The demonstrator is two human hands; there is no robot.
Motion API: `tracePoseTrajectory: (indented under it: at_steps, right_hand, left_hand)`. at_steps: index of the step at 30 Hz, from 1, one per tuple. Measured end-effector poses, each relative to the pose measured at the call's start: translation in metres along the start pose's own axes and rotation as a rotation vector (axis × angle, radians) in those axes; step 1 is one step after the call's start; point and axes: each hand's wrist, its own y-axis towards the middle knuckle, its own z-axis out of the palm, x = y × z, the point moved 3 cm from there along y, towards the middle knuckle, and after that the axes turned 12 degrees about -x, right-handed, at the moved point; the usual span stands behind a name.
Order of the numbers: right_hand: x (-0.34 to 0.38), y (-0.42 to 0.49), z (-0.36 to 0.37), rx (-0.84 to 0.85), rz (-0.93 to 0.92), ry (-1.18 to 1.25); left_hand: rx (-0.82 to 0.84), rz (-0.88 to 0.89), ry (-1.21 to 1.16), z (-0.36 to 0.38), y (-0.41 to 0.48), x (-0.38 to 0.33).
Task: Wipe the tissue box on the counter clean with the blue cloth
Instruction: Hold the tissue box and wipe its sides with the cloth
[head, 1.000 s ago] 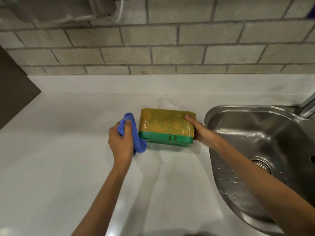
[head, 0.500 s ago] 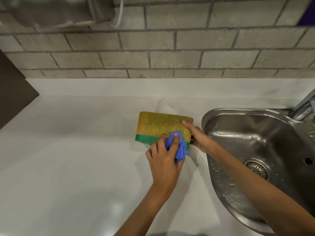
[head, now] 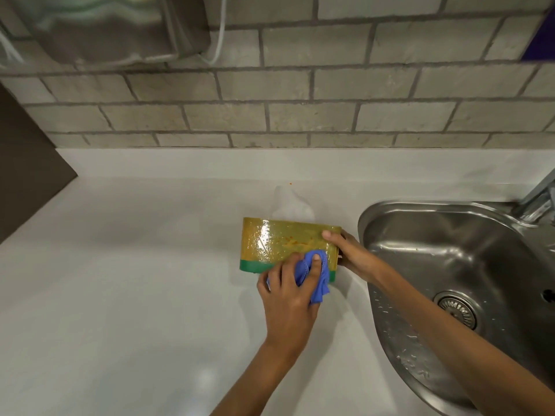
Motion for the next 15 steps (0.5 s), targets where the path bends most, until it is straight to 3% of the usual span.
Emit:
tracePoseTrajectory:
  at_steps: [9,15]
  right_hand:
    - [0.003,0.001,0.002,-0.020,-0.050,-0.041]
    - [-0.001,0.005,-0.003,-0.077,-0.124,-0.047]
  left_hand:
    - [-0.045,0.034,0.015,-0.006,-0.005,0.011]
    - [-0.179,-0.576,-0.141,-0.018,0.005,0.075]
